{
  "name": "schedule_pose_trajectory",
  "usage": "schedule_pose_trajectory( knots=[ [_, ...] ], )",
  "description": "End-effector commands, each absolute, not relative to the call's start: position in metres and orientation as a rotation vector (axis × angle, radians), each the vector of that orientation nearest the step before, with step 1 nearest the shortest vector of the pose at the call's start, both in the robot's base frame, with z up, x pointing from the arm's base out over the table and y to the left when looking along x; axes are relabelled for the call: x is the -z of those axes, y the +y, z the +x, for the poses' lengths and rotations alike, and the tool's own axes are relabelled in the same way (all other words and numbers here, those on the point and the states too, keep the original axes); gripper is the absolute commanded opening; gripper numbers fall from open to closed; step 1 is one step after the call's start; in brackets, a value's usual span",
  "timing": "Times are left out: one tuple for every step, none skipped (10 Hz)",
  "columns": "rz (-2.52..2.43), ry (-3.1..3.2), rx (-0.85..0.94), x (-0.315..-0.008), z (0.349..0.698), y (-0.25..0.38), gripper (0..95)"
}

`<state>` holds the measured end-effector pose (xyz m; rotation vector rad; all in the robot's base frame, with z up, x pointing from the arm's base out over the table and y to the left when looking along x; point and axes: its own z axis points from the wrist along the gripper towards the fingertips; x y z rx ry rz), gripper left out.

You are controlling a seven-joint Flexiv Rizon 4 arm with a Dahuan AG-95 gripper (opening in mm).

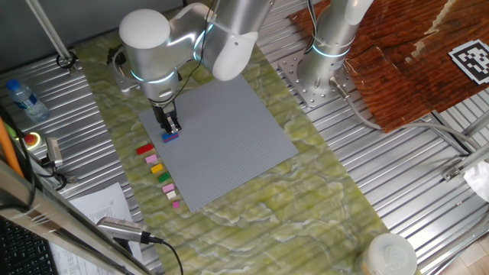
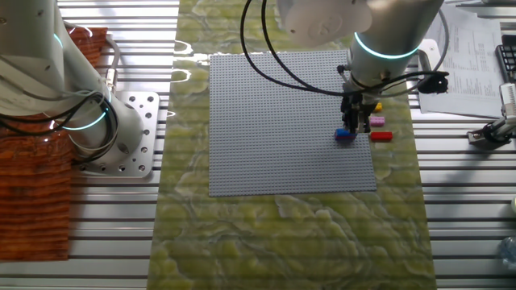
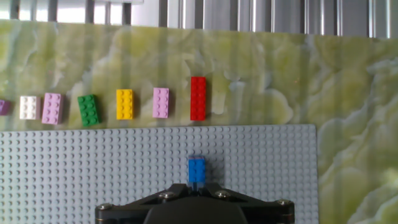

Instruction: Stack small Lego blocks one on top of the other

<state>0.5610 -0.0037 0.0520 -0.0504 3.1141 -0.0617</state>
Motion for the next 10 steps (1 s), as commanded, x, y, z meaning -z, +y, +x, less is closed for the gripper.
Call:
schedule_pose_trajectory(
  knots=[
    [-0.055, 3.112, 0.062, -0.048, 0.556, -0.006, 0.0],
    [-0.055, 3.112, 0.062, -0.047, 0.555, -0.006, 0.0],
    [-0.053, 3.109, 0.061, -0.044, 0.556, -0.006, 0.0],
    [-0.054, 3.107, 0.059, -0.042, 0.556, -0.006, 0.0],
    [-0.053, 3.108, 0.06, -0.04, 0.556, -0.006, 0.0],
    [-0.05, 3.106, 0.057, -0.037, 0.556, -0.005, 0.0],
    [-0.052, 3.109, 0.059, -0.037, 0.556, -0.005, 0.0],
    [-0.051, 3.11, 0.062, -0.037, 0.556, -0.005, 0.0],
    [-0.05, 3.109, 0.063, -0.035, 0.556, -0.005, 0.0],
    [-0.049, 3.108, 0.063, -0.032, 0.557, -0.006, 0.0]
  ],
)
